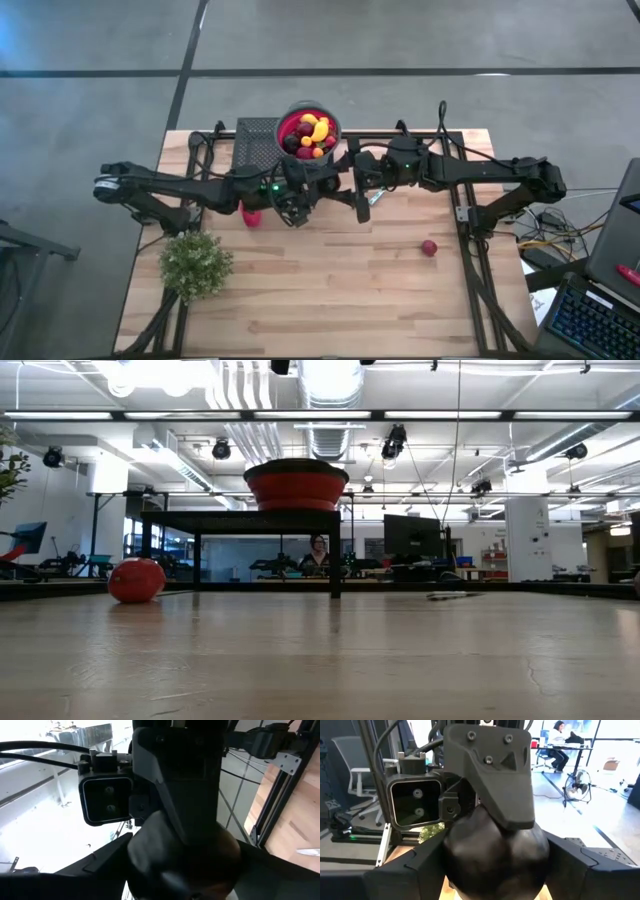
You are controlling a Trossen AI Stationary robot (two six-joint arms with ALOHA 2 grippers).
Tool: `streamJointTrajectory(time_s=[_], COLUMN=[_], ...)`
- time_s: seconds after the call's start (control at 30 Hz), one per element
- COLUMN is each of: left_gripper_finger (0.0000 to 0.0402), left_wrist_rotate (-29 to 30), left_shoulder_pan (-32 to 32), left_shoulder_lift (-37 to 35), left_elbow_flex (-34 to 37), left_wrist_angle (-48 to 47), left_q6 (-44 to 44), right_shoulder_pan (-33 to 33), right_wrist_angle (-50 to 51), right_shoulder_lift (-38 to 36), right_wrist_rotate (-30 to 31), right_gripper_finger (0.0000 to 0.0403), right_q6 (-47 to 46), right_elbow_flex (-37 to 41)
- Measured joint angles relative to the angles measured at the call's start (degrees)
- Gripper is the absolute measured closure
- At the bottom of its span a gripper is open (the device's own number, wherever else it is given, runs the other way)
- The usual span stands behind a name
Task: Pick & Place Fruit
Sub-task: Put the black plum into the red gray strainer bowl on the shelf
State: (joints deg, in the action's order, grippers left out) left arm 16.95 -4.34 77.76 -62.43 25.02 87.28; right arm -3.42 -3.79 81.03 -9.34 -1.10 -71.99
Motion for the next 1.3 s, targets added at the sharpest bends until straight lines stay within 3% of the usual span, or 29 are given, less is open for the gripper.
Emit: streamJointTrajectory(time_s=[0.57,0.87,1.1,1.3], left_gripper_finger=[0.0125,0.0126,0.0126,0.0126], left_wrist_rotate=[2.92,9.45,14.14,18.08], left_shoulder_pan=[-0.07,0.53,4.69,11.13], left_shoulder_lift=[0.00,-0.26,-2.09,-3.76], left_elbow_flex=[0.00,0.00,0.00,0.00], left_wrist_angle=[-0.04,-0.85,-1.29,-2.99], left_q6=[-3.24,-7.01,-13.13,-20.71], right_shoulder_pan=[-0.11,-1.94,-3.22,-4.65], right_wrist_angle=[1.70,19.04,26.00,27.85], right_shoulder_lift=[-1.19,-7.39,-9.93,-9.89], right_wrist_rotate=[-1.26,-0.55,7.91,8.22], right_gripper_finger=[0.0113,0.0052,0.0043,0.0062], right_q6=[3.20,2.90,2.73,1.29], right_elbow_flex=[0.15,-2.62,-2.67,-2.62])
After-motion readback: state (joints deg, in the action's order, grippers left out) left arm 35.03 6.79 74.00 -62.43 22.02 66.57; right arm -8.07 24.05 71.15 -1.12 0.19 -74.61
